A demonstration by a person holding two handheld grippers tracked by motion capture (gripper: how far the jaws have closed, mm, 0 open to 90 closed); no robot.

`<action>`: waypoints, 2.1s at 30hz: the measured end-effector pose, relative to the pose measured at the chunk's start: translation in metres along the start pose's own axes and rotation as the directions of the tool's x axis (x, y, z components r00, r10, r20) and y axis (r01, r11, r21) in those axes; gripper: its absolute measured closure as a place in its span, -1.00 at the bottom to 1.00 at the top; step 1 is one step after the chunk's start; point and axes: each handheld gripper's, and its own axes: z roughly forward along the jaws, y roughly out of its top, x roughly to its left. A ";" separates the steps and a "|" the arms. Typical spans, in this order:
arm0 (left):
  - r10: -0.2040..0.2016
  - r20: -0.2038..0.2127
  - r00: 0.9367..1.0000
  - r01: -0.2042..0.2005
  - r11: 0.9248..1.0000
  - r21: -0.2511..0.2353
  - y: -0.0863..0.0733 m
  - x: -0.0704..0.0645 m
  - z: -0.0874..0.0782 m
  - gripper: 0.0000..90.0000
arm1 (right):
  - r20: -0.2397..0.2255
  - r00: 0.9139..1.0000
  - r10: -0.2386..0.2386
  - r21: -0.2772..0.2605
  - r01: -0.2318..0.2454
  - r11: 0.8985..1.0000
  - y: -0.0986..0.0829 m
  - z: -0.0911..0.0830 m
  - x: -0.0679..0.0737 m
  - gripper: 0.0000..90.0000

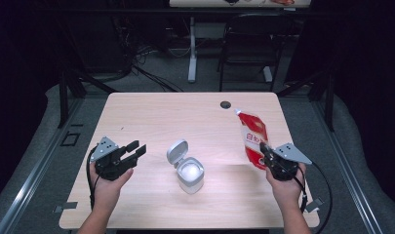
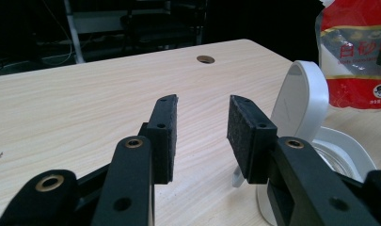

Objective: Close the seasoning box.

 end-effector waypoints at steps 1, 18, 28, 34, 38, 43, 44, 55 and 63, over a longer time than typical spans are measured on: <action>-0.001 0.000 1.000 0.001 1.000 0.001 0.000 0.000 0.000 0.41 | 0.003 1.000 0.010 -0.001 -0.010 1.000 -0.001 0.002 -0.001 0.97; 0.001 -0.004 1.000 0.000 1.000 0.015 -0.005 -0.001 0.000 0.41 | 0.005 1.000 0.012 0.036 -0.012 0.999 -0.008 0.023 -0.003 0.97; 0.005 -0.008 1.000 -0.005 1.000 0.024 -0.007 -0.002 0.001 0.41 | 0.004 1.000 0.020 0.029 -0.020 0.999 -0.010 0.031 -0.002 0.97; 0.004 -0.009 1.000 -0.004 1.000 0.023 -0.007 -0.002 0.001 0.41 | -0.003 1.000 0.011 0.049 -0.010 0.999 -0.016 0.034 -0.004 0.97; 0.006 -0.007 1.000 -0.006 1.000 0.023 -0.006 -0.001 0.000 0.41 | -0.005 1.000 0.025 0.036 -0.025 0.999 -0.019 0.032 -0.006 0.97; 0.007 -0.007 1.000 -0.007 1.000 0.022 -0.006 -0.001 0.000 0.41 | -0.006 1.000 0.003 0.043 -0.002 0.999 -0.019 0.029 -0.003 0.97; 0.007 -0.007 1.000 -0.007 1.000 0.022 -0.006 -0.001 0.000 0.41 | -0.006 1.000 0.003 0.043 -0.002 0.999 -0.019 0.029 -0.003 0.97; 0.008 -0.008 1.000 -0.007 1.000 0.026 -0.006 0.000 0.002 0.41 | -0.039 0.999 -0.008 0.047 0.010 0.999 -0.022 0.024 -0.006 0.90; -0.001 -0.017 1.000 0.001 1.000 0.020 -0.005 0.004 0.000 0.41 | -0.061 0.998 -0.010 0.033 0.012 0.999 -0.021 0.019 -0.008 0.80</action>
